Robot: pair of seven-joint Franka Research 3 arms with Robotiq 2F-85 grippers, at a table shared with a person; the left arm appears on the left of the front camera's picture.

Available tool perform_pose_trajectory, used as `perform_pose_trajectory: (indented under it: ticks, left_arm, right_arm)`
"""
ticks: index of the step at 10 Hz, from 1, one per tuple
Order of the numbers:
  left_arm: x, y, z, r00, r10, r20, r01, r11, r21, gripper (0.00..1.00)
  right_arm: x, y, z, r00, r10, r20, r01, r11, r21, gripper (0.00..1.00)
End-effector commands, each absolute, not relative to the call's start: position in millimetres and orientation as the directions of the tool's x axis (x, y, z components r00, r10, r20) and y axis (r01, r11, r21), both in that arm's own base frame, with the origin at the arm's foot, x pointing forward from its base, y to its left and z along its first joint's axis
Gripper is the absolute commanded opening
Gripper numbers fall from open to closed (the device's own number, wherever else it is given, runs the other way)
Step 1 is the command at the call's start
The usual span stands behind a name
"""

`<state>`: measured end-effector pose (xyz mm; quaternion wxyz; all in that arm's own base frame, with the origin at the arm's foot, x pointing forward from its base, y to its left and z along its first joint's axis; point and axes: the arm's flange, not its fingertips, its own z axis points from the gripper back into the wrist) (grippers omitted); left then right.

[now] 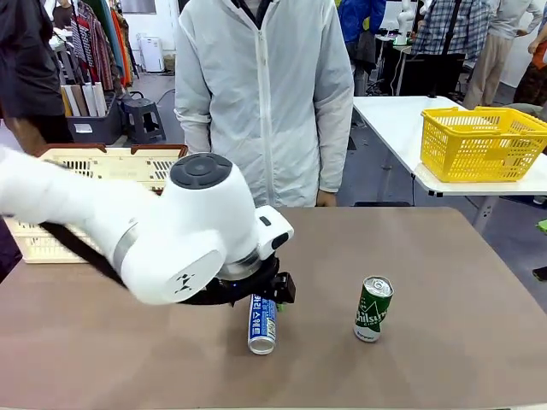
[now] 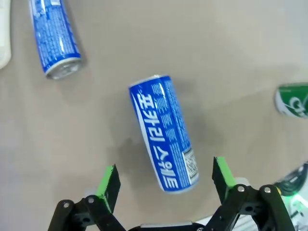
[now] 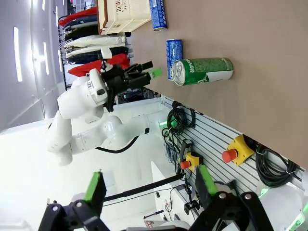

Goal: Place the drinks into the Shopping basket.
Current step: Pick up one drink and place it into the Shopping basket.

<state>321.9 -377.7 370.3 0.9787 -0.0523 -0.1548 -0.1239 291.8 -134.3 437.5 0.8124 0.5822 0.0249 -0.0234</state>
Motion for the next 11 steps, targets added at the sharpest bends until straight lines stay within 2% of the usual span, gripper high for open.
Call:
perform_pose_trajectory:
  ticks: [1, 4, 7, 10, 11]
  left_arm:
    - [342.3, -412.2, 362.3, 0.939, -0.212, 0.269, 0.229, 0.973, -0.031, 1.0]
    - [360.3, -417.7, 341.8, 0.966, -0.111, 0.232, 0.132, 0.988, -0.077, 1.0]
    - [374.7, -413.6, 302.8, 0.986, -0.069, 0.153, 0.076, 0.996, -0.042, 1.0]
    - [371.9, -410.1, 293.2, 0.989, -0.08, 0.125, 0.087, 0.995, -0.055, 1.0]
    - [372.1, -410.3, 293.6, 0.988, -0.089, 0.126, 0.097, 0.994, -0.057, 0.4]
  right_arm:
    - [291.3, -135.2, 442.7, 0.997, -0.008, -0.077, 0.076, 0.322, 0.944, 1.0]
    - [291.3, -135.2, 442.7, 0.997, -0.008, -0.077, 0.076, 0.322, 0.944, 1.0]
    - [291.3, -135.2, 442.7, 0.997, -0.008, -0.077, 0.076, 0.322, 0.944, 1.0]
    - [291.3, -135.2, 442.7, 0.997, -0.008, -0.077, 0.076, 0.322, 0.944, 1.0]
    - [291.3, -135.2, 442.7, 0.997, -0.008, -0.077, 0.076, 0.322, 0.944, 1.0]
